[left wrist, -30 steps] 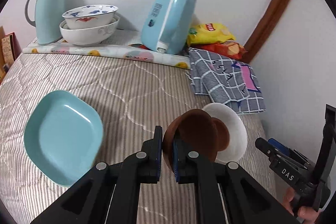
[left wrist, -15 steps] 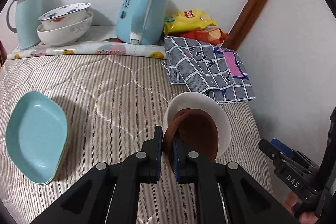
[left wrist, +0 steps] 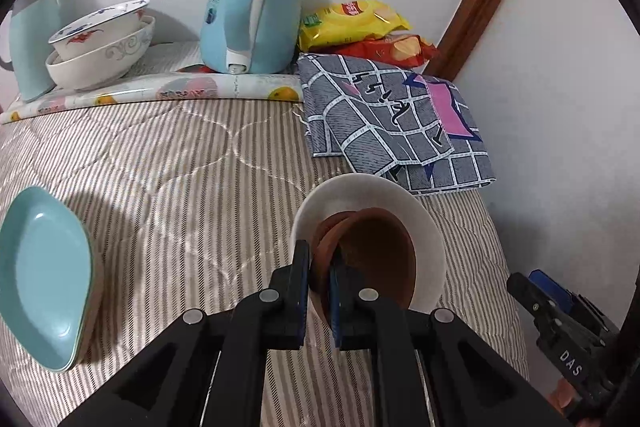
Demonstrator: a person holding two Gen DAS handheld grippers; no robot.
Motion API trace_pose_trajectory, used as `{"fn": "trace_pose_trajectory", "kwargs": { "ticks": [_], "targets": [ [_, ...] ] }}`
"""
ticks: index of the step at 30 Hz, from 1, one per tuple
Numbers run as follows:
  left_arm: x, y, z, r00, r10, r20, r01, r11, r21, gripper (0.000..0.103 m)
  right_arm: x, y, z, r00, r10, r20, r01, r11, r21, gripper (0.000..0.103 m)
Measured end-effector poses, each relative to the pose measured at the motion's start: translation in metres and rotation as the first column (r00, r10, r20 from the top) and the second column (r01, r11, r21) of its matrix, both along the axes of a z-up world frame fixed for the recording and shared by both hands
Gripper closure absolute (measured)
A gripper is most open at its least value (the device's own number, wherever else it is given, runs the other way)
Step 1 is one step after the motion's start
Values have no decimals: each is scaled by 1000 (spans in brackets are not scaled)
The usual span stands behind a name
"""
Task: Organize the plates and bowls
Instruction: 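Lower the second brown bowl into the white bowl and open the left tool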
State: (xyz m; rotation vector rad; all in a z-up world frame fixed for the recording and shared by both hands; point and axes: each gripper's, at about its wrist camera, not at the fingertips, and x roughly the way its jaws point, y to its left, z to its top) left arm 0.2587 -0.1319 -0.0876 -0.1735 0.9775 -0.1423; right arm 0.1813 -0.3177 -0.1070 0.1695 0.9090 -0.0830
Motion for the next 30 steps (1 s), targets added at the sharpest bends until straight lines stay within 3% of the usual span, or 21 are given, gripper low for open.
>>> {"fn": "trace_pose_trajectory", "kwargs": {
  "ticks": [16,30],
  "targets": [
    [31,-18,-24,998,-19,-54,21,999,31,94,9,-12,-12,1000,-9,-14,9,1000,-7,56],
    [37,-18,-31,998,-30,-61,28,999,-27,93,10,-6,-13,1000,1,-22,-2,1000,-20,56]
  ]
}}
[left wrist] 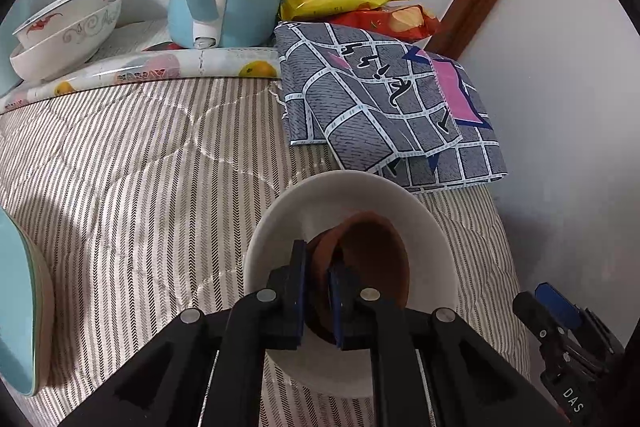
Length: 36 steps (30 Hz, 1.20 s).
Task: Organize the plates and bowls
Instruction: 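Lower the second brown bowl into the white bowl and open the left tool, then grip the white bowl rim with the left tool while the right tool grips its rim too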
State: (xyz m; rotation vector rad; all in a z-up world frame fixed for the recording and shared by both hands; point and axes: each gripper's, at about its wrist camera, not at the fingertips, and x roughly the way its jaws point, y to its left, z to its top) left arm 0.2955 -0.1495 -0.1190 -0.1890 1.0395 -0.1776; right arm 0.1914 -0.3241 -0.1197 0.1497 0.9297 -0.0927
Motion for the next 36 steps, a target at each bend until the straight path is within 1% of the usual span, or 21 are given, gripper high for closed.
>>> {"fn": "trace_pose_trajectory", "kwargs": {
  "ticks": [6,8,10,15,20,22,24,27,29,32,36],
  "targets": [
    [0,0,0,1000,-9,-1,9,1000,1,92,-1,2,1,1000,0,-5,0,1000,-6,56],
    [-1,-1,1,1000,-24,-5,24,1000,1,89,-1,2,2,1000,0,-3,0,1000,-5,56],
    [-2,-1,2,1000,-28,-7,28,1000,7,79,-2,4,4,1000,4,1,-4,1000,-9,56],
    [-6,0,9,999,-32,9,32,999,6,79,-2,10,10,1000,20,7,-20,1000,-14,56],
    [-11,9,25,999,-24,42,23,1000,14,79,0,21,18,999,50,17,-50,999,-17,56],
    [-12,13,29,999,-18,48,17,1000,21,74,1,26,21,998,63,23,-63,998,-12,56],
    [-14,21,34,998,0,55,-1,1000,28,72,3,31,25,997,75,28,-75,997,-5,56],
    [-15,31,35,999,19,51,-21,999,32,72,7,36,29,996,80,38,-80,997,10,50],
    [-15,39,33,999,35,39,-36,999,24,72,9,38,31,995,88,55,-90,995,35,50],
    [-16,48,29,998,53,19,-53,999,7,72,17,44,31,993,107,52,-110,993,53,50],
    [-15,52,23,998,56,1,-56,998,-3,72,33,52,21,992,126,11,-127,991,42,50]
  ]
}}
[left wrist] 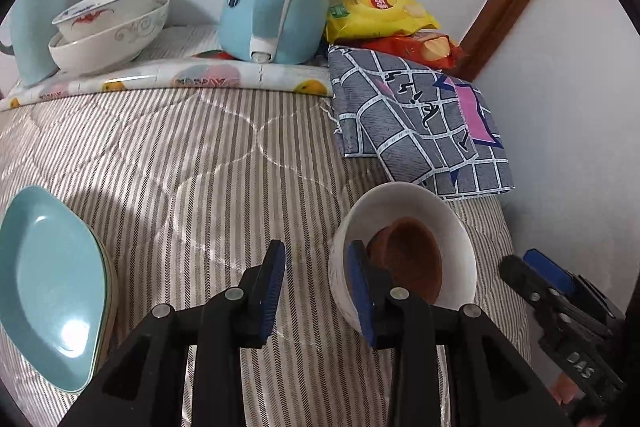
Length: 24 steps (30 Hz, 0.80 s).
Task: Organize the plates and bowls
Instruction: 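Grip the white bowl rim with the left tool while the right tool grips its rim too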
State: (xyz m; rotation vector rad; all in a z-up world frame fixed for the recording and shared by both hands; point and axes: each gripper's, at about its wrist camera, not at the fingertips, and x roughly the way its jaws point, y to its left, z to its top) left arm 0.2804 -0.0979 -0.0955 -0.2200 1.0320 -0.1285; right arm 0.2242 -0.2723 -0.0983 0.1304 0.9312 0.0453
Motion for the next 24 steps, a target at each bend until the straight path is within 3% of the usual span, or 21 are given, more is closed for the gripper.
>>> {"fn": "trace_pose_trajectory", "kwargs": {
  "ticks": [12,21,24],
  "targets": [
    [15,-14,-18,996,-61,-58,61,998,5,72,29,13,-33,993,15,-115,-20,999,-38,50],
    [25,-18,-31,991,-73,-112,79,996,48,72,38,18,-47,983,12,-185,-26,997,-73,66],
    [28,-20,-36,988,-87,-126,95,993,64,72,40,19,-53,979,15,-205,-29,998,-64,67]
  ]
}}
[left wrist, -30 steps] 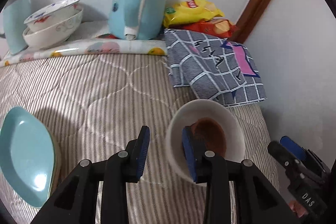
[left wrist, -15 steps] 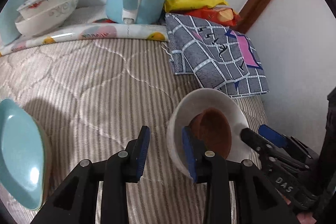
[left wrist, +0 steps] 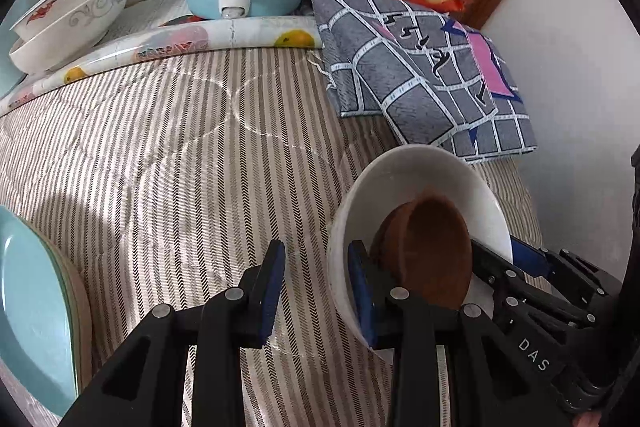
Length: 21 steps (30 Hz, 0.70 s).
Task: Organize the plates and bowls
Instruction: 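Grip the white bowl rim with the left tool while the right tool grips its rim too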
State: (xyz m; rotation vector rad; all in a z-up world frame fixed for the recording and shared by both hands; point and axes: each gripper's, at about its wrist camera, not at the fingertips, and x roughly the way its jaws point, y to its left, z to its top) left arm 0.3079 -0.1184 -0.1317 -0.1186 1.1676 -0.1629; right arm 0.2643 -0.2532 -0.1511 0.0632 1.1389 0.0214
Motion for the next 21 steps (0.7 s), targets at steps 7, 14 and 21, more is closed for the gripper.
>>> {"fn": "trace_pose_trajectory", "kwargs": {
  "ticks": [7,14,21],
  "targets": [
    [3,-3,-6,1000,-2,-9,2,1000,20,72,3,1,-3,1000,-3,-15,3,1000,2,67],
    [5,-1,-10,1000,5,0,-5,1000,0,72,6,-2,-5,1000,-2,-9,2,1000,20,61],
    [3,-2,-9,1000,5,29,-6,1000,4,72,3,-8,-6,999,-32,13,32,999,33,52]
  ]
}}
